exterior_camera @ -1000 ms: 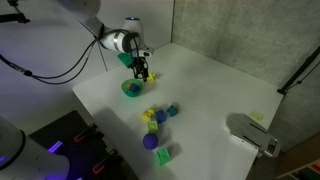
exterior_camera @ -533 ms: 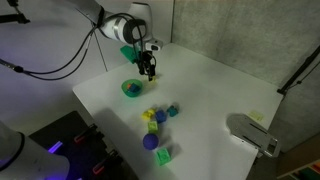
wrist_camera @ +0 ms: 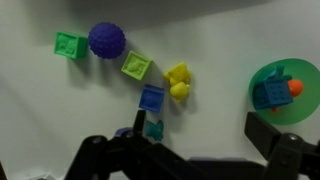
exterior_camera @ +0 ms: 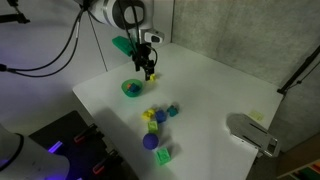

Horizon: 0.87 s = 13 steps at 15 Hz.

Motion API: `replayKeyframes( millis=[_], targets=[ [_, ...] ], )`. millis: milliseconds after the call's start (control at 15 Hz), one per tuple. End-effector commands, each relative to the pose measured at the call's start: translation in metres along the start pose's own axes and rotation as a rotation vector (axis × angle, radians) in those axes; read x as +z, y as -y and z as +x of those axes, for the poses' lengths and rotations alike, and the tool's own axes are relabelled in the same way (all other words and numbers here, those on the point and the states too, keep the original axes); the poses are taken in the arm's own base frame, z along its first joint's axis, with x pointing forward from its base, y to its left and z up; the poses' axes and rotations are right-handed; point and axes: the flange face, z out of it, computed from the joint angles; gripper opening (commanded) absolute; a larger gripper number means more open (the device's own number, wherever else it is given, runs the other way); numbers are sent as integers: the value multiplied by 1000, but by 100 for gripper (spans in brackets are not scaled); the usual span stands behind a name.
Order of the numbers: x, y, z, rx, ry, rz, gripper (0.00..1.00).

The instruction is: Put the blue block in the bowl

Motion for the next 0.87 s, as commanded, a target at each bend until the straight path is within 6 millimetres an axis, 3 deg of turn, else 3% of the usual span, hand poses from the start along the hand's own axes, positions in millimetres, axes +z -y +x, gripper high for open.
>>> replayKeyframes(
  millis=[0,333,400,800],
  targets=[
    [-29,-17,-25,-23,2,5,100],
    [-47,-31,-34,4,2,9,100],
    [-42,-25,-25,15,2,9,100],
    [-40,-23,-26,12,7,6,100]
  ],
)
